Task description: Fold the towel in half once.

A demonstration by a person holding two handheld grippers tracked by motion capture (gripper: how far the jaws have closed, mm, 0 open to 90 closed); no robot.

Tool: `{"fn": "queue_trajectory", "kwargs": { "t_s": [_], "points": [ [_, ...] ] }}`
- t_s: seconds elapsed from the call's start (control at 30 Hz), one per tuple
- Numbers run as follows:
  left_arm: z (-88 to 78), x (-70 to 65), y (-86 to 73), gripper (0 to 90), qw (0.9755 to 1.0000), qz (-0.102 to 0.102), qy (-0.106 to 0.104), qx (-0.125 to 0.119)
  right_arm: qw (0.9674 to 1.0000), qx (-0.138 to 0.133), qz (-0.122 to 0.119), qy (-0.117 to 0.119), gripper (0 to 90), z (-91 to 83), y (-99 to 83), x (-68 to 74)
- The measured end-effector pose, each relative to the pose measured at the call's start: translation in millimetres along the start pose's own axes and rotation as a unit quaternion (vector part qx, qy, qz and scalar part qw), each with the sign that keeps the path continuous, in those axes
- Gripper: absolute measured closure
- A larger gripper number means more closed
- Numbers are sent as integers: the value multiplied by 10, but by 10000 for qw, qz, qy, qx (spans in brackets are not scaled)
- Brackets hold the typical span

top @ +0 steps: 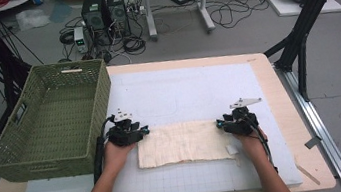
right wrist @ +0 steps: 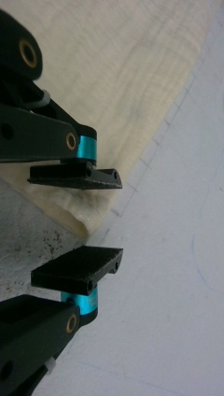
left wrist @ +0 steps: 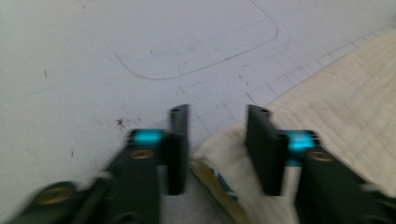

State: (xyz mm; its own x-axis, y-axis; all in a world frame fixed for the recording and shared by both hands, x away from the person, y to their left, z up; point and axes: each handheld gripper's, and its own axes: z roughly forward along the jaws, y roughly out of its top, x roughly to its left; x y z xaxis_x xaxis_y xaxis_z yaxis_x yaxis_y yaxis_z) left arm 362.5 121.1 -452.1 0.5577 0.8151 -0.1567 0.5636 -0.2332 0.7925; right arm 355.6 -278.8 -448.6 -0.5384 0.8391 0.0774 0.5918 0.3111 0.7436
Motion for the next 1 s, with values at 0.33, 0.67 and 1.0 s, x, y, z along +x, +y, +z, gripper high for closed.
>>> {"fn": "queue_trajectory", "kwargs": {
  "t_s": [0.33,0.67,1.0],
  "points": [
    [-46,89,48,868,9989,-174,166,-401,9999,-70,-125,-28,860,-28,19,24],
    [52,177,128,867,9974,-356,233,-579,9982,-390,-112,-431,859,60,161,-24],
    [-94,110,162,438,9976,-191,38,-662,9978,-476,-109,-451,543,25,195,-12]
  ]
}}
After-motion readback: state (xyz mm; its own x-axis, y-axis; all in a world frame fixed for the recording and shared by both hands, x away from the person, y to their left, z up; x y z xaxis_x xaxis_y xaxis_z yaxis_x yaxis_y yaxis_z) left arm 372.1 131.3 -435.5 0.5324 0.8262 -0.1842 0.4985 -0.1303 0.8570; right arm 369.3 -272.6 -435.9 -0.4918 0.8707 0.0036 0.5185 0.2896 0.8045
